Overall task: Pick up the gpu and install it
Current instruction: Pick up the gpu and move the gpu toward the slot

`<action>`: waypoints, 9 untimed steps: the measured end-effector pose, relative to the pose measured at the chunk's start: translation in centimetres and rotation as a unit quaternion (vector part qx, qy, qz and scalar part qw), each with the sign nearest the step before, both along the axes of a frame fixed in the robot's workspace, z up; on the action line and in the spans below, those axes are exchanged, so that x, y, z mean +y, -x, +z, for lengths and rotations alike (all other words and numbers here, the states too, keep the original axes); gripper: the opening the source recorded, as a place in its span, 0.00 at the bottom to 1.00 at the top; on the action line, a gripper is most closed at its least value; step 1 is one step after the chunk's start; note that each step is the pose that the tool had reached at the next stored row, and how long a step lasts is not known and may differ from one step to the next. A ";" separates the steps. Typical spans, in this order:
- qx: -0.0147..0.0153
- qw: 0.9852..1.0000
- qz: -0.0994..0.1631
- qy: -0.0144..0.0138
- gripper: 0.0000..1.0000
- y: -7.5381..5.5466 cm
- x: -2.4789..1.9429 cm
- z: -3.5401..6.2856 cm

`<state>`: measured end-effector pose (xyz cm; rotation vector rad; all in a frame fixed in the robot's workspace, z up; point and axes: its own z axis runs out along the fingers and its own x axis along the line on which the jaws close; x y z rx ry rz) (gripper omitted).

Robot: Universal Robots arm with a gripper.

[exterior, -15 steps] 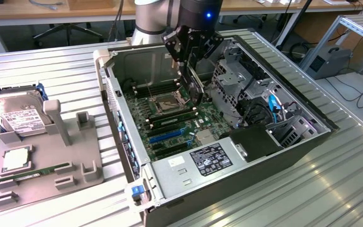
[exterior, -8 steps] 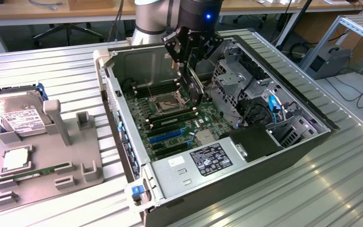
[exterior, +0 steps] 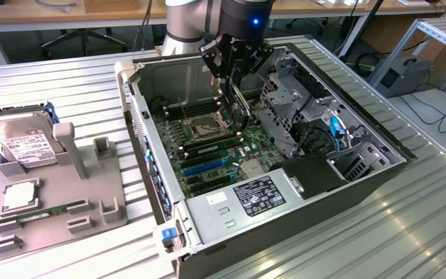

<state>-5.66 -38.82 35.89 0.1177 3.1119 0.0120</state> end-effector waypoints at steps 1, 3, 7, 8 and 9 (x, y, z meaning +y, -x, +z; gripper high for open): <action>0.000 1.000 0.000 0.000 0.27 0.0 0.00 -0.03; 0.000 1.000 0.000 0.000 0.27 0.0 0.00 -0.08; 0.000 1.000 0.000 0.000 0.27 0.0 0.00 -0.17; 0.000 1.000 0.000 0.000 0.27 0.0 0.00 -0.21; 0.000 1.000 0.000 0.000 0.27 0.0 0.00 -0.26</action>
